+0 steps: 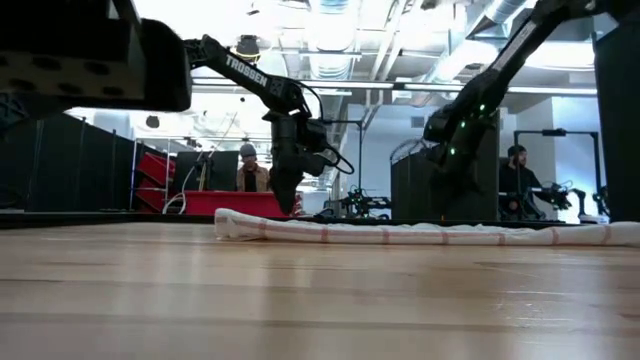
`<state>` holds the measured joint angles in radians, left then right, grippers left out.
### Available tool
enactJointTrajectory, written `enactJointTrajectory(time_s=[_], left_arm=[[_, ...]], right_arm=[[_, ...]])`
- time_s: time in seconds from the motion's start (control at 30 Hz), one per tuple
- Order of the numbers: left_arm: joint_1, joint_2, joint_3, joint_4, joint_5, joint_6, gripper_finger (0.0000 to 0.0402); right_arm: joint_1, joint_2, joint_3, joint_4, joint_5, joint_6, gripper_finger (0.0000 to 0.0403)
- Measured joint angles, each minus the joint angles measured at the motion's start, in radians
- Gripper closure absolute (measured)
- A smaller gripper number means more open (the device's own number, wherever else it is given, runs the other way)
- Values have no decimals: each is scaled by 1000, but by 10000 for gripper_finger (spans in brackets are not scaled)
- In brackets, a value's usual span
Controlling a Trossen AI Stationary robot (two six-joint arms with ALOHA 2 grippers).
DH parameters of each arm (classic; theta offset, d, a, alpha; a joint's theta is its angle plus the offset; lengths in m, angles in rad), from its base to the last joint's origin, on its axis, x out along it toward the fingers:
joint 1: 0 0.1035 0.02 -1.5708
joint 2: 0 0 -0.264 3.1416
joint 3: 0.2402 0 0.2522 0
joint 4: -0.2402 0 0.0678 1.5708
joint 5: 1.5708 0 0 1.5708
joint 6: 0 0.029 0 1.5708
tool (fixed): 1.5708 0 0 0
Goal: Roll towel
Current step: Fold the white striped towel
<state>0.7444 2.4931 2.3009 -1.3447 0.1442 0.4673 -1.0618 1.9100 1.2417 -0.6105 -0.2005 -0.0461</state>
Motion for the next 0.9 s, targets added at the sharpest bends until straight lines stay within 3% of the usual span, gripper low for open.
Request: enactJointTrajectory(time_s=[0.23, 0.9], left_arm=[[-13, 0, 0, 1, 3, 2, 299], [-18, -2, 0, 5, 3, 7, 299]], right_arm=[[-14, 102, 87, -81, -8, -14, 305], [-48, 106, 93, -55, -15, 41, 305]])
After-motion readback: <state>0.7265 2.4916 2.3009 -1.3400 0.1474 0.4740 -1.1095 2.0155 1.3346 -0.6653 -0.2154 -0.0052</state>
